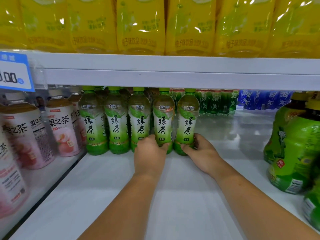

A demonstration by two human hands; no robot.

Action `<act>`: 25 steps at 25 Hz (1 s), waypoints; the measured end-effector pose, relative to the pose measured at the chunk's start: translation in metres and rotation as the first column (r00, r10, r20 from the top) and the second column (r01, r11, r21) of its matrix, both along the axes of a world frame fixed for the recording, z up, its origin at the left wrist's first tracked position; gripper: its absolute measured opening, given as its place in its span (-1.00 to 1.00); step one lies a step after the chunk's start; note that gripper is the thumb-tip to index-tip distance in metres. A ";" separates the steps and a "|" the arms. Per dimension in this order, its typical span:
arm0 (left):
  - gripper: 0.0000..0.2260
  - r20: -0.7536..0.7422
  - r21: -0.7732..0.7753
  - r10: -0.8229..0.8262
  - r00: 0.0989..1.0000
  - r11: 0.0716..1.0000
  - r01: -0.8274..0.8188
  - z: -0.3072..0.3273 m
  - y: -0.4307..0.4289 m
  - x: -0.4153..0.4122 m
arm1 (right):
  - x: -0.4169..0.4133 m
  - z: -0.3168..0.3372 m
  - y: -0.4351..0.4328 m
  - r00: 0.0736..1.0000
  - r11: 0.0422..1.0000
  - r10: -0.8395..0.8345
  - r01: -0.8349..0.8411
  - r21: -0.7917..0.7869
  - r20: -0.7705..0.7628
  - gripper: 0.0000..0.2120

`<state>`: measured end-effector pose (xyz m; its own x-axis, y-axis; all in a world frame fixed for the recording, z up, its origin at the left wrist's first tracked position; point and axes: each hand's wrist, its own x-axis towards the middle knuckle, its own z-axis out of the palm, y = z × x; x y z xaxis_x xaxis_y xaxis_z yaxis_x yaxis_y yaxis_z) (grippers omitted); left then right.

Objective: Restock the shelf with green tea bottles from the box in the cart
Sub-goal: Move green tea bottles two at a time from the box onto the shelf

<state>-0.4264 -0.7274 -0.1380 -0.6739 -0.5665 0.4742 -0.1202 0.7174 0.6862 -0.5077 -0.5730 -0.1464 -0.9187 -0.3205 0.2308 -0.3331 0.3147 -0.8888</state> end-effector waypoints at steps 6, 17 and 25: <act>-0.79 0.041 0.091 -0.031 0.999 0.995 0.028 0.009 0.011 0.025 | 0.023 0.015 0.001 0.992 0.996 -0.092 0.092 0.000 0.083 -0.61; -0.63 0.035 0.442 -0.282 0.959 0.865 0.238 0.022 0.037 0.107 | 0.113 0.025 0.018 0.986 0.983 -0.107 0.124 -0.133 0.131 -0.72; -0.60 0.136 0.479 -0.411 0.901 0.824 0.303 0.030 0.057 0.191 | 0.172 0.020 0.060 0.971 0.993 -0.004 0.033 -0.116 0.240 -0.67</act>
